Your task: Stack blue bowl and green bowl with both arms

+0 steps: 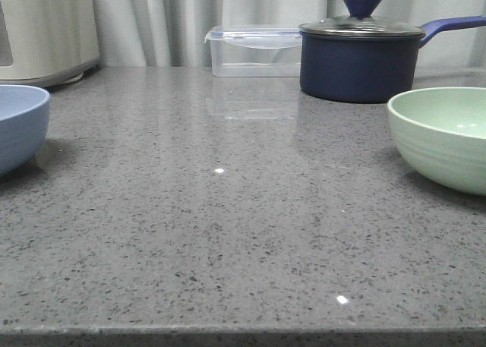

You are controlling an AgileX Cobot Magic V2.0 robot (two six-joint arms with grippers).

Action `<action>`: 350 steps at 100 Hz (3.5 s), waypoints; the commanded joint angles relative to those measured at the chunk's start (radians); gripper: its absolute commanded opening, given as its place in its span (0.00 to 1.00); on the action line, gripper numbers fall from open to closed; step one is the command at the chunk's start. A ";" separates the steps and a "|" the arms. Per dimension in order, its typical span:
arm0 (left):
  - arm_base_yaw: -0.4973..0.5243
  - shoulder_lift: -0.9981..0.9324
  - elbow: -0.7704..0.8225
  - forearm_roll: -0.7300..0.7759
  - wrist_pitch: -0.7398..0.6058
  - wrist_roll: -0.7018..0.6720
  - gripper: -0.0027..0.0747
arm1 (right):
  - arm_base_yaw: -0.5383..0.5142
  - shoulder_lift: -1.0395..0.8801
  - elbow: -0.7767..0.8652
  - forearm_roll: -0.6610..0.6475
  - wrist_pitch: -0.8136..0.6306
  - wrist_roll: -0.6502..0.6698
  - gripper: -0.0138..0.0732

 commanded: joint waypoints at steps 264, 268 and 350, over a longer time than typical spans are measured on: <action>0.000 0.008 -0.036 -0.005 -0.075 -0.005 0.54 | 0.521 0.035 -0.163 0.057 -0.160 -0.017 0.16; 0.000 0.008 -0.036 -0.005 -0.075 -0.005 0.54 | 0.521 0.035 -0.151 0.058 -0.169 -0.017 0.15; 0.000 0.008 -0.036 -0.005 -0.075 -0.005 0.54 | 0.564 0.078 -0.057 0.108 -0.298 -0.048 0.08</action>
